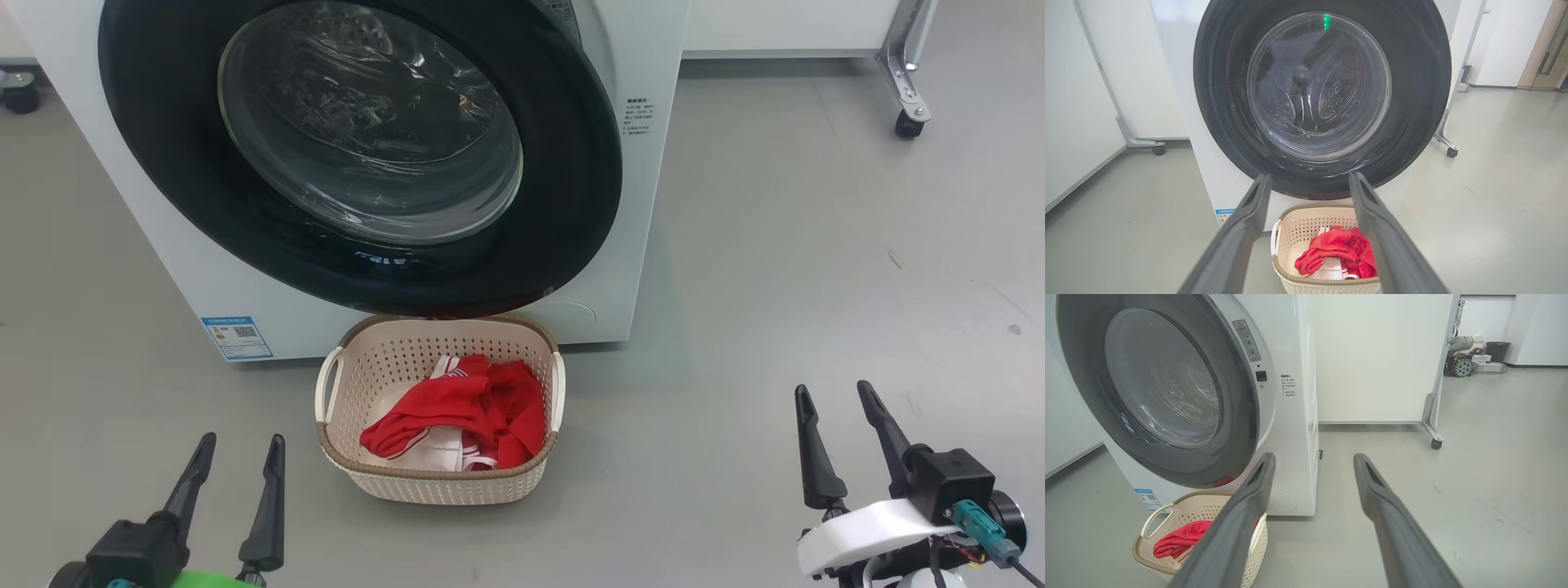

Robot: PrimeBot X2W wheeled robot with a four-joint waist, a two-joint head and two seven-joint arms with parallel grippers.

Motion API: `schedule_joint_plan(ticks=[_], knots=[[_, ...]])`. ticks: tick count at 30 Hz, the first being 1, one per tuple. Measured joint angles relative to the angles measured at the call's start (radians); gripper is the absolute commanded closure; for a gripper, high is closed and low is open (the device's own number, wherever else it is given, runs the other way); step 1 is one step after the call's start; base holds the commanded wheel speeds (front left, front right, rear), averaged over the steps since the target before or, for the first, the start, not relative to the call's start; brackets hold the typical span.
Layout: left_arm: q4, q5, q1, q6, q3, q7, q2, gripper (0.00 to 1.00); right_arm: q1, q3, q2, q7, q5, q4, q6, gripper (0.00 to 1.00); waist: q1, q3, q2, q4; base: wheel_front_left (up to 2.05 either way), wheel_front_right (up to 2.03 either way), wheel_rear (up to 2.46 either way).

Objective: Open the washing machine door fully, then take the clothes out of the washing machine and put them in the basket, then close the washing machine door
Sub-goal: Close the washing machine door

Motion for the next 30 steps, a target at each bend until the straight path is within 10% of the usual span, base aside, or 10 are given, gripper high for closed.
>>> schedule_joint_plan(ticks=[30], knots=[[0.03,0.035,0.01,0.052,-0.005,-0.035,-0.02,0.0,0.006,0.002,-0.01,0.021,-0.006,-0.048,-0.008,0.0,0.0001,0.016,0.0,-0.015,0.0,0.0,0.0]])
